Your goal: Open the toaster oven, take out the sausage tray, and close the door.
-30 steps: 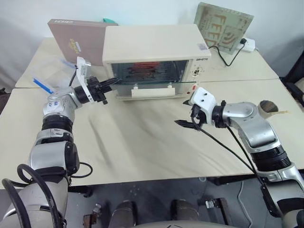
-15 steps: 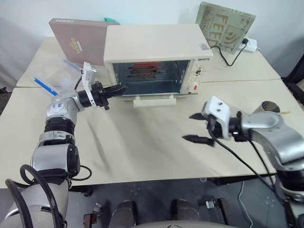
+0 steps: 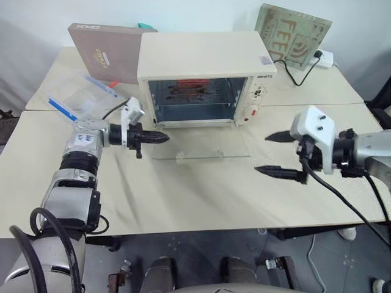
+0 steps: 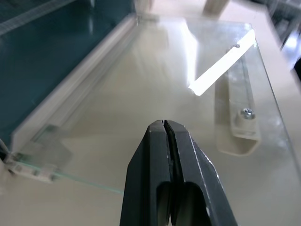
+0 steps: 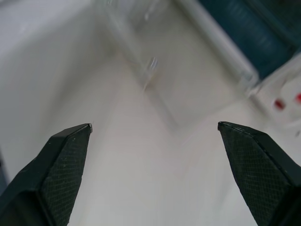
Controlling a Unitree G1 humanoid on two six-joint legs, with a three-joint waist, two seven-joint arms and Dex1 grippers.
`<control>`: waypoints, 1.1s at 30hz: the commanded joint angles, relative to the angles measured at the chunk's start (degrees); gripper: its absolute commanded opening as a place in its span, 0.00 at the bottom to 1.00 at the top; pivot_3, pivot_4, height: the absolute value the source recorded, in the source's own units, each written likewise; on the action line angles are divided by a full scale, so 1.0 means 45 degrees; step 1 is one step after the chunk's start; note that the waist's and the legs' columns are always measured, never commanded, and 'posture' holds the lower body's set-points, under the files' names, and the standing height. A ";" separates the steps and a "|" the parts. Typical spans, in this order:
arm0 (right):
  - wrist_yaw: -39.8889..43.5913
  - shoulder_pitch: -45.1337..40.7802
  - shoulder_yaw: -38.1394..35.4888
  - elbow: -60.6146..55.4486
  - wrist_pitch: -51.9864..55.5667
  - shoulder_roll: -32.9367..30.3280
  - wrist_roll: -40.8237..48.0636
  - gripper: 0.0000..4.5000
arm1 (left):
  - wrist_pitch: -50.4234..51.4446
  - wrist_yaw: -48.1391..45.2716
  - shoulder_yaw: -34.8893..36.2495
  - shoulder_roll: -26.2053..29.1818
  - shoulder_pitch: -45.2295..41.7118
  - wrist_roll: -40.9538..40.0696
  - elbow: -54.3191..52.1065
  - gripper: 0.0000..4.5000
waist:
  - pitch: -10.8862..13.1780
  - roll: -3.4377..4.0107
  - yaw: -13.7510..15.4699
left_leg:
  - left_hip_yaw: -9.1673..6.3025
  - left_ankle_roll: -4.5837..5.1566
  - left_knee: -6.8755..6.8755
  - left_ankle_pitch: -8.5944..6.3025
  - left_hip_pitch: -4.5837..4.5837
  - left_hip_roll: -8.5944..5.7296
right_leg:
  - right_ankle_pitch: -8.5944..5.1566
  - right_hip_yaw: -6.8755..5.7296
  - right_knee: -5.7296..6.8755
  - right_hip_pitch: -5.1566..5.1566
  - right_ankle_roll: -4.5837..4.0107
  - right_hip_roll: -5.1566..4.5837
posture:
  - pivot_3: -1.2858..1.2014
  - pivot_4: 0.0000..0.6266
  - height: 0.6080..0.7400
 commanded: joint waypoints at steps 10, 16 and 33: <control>-0.1978 -0.2522 0.2245 0.0732 -0.0552 0.1892 -0.1313 1.00 | -0.2090 0.0203 -0.0351 0.0229 0.0439 0.0635 0.0072 0.01 | 0.0000 0.0000 -0.0046 | 0.0002 0.0000 -0.0004 0.0000 -0.0007 0.0001 | 0.0000 0.0001 0.0011 -0.0017 0.0000 0.0000 | 0.52 0.24 1.00; -0.2310 -0.4062 0.4507 0.1801 -0.1481 0.3034 -0.3184 1.00 | -0.0421 0.0726 0.2411 -0.0118 0.1645 -0.2425 -0.2305 0.01 | 0.0001 0.0001 -0.0264 | -0.0001 0.0000 -0.0005 0.0000 -0.0010 0.0004 | 0.0000 0.0002 0.0040 -0.0035 0.0000 -0.0002 | 0.52 0.24 1.00; -0.6088 -0.7811 0.8150 1.2234 -0.7501 0.8460 -1.0443 1.00 | 0.1937 0.3632 0.6583 -0.1003 1.0564 -0.8097 -1.2567 0.01 | 0.0001 0.0006 -0.0886 | -0.0045 -0.0008 -0.0032 0.0003 0.0015 0.0010 | 0.0001 -0.0017 0.0082 -0.0025 -0.0001 -0.0009 | 0.52 0.24 1.00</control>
